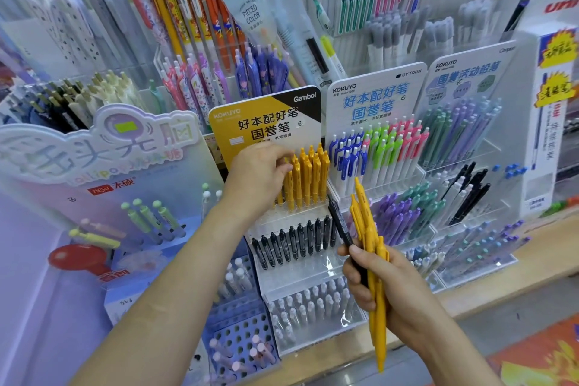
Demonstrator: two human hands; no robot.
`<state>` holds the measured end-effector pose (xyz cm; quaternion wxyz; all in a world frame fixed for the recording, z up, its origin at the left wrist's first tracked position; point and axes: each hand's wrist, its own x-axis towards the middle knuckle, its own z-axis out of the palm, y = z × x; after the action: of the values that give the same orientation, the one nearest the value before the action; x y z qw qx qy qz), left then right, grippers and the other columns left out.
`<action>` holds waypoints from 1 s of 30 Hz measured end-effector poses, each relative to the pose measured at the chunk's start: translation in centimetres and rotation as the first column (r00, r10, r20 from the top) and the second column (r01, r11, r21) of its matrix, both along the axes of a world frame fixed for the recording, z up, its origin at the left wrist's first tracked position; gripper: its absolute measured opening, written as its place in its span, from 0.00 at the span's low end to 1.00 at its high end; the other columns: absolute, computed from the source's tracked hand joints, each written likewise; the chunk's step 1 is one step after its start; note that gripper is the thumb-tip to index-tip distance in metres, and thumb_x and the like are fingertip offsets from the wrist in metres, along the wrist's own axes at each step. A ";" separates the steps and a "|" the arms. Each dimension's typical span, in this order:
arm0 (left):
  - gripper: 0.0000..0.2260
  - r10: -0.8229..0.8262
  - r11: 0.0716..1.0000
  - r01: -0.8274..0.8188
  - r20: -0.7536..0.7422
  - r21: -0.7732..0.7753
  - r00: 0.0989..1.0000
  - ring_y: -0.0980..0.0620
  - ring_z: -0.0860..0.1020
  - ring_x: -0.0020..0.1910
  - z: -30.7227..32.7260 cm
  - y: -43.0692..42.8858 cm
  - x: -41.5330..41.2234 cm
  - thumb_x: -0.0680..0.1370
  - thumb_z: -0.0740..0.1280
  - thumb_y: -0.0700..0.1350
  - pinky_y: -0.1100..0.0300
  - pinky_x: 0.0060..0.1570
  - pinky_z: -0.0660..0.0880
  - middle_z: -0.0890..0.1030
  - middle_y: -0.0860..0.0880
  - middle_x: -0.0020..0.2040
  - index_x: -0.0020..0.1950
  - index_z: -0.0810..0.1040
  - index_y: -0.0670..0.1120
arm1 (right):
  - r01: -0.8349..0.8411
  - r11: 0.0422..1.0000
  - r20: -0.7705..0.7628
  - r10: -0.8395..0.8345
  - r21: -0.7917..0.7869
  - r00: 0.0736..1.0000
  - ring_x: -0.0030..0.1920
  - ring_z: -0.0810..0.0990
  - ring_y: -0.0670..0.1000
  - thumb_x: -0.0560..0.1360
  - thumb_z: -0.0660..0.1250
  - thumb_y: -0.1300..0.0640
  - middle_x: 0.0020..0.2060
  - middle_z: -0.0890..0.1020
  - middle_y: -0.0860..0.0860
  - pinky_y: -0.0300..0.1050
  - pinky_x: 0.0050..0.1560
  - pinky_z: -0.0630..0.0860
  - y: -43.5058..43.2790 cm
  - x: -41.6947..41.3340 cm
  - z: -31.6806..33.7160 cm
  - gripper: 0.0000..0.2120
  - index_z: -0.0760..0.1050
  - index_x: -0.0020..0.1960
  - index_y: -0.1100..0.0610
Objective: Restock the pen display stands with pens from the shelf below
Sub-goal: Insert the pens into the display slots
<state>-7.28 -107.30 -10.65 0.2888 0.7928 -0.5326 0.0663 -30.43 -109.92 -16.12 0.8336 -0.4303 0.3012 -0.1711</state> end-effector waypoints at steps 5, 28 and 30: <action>0.07 -0.056 0.986 0.006 -0.297 -0.167 0.953 0.62 0.74 0.39 0.2 2.9 -4.0 0.76 0.70 0.49 0.67 0.39 0.71 0.78 0.59 0.40 0.53 0.81 0.54 | -0.009 1.000 0.022 0.009 -0.017 1.000 0.24 0.67 0.49 0.71 0.68 0.56 0.30 0.73 0.56 0.38 0.22 0.63 0.0 0.1 0.2 0.17 0.74 0.54 0.67; 0.06 0.092 0.954 -0.263 -0.696 -0.142 0.712 0.55 0.80 0.32 0.9 10.1 -3.4 0.68 0.77 0.40 0.64 0.37 0.79 0.83 0.53 0.33 0.38 0.83 0.50 | 0.081 0.945 -0.096 -0.117 -0.317 0.988 0.24 0.64 0.49 0.78 0.66 0.58 0.34 0.77 0.57 0.40 0.24 0.62 0.7 0.8 -2.1 0.06 0.77 0.51 0.61; 0.06 0.172 0.971 -0.235 -0.544 -0.048 0.821 0.61 0.79 0.32 0.5 11.0 -2.8 0.69 0.77 0.41 0.69 0.37 0.76 0.82 0.57 0.31 0.37 0.83 0.52 | 0.095 0.957 -0.112 -0.131 -0.276 0.985 0.24 0.63 0.49 0.77 0.66 0.57 0.32 0.74 0.57 0.39 0.23 0.60 0.4 0.7 -2.5 0.11 0.76 0.51 0.65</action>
<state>-10.04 -96.26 -10.14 0.4614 0.8144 -0.3382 -0.0973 -29.76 -109.53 -18.65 0.7349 -0.5318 0.3526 -0.2296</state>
